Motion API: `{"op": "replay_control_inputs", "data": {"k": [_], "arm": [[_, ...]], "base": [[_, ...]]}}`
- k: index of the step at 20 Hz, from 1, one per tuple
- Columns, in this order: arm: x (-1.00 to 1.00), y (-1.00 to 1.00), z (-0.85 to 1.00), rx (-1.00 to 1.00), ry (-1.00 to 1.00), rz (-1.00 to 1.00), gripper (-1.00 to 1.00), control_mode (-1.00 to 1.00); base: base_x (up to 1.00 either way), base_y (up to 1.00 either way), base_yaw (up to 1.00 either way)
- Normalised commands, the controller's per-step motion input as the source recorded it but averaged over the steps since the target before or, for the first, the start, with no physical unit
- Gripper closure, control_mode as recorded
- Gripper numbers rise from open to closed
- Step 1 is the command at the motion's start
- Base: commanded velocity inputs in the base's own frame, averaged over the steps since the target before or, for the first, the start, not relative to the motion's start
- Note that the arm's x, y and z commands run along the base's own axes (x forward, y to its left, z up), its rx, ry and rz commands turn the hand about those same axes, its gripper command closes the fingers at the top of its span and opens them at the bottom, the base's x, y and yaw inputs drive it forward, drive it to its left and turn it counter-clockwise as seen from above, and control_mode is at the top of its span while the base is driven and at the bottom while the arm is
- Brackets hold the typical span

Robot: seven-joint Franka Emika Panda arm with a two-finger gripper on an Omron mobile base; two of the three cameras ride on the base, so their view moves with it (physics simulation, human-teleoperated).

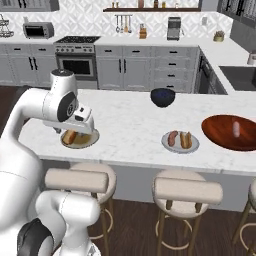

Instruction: Place one bun and one sausage from the bowl on each plate.

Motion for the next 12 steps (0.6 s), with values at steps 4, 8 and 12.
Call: {"op": "replay_control_inputs", "data": {"k": [4, 8, 12], "arm": [[0.00, 0.00, 0.00, 0.00, 0.00, 0.00, -1.00, 1.00], [0.00, 0.00, 0.00, 0.00, 0.00, 0.00, -1.00, 1.00], [0.00, 0.00, 0.00, 0.00, 0.00, 0.00, -1.00, 1.00]], "base": [[-0.02, -0.92, 0.00], [0.00, -0.92, 0.00], [0.05, -0.87, 0.00]]}}
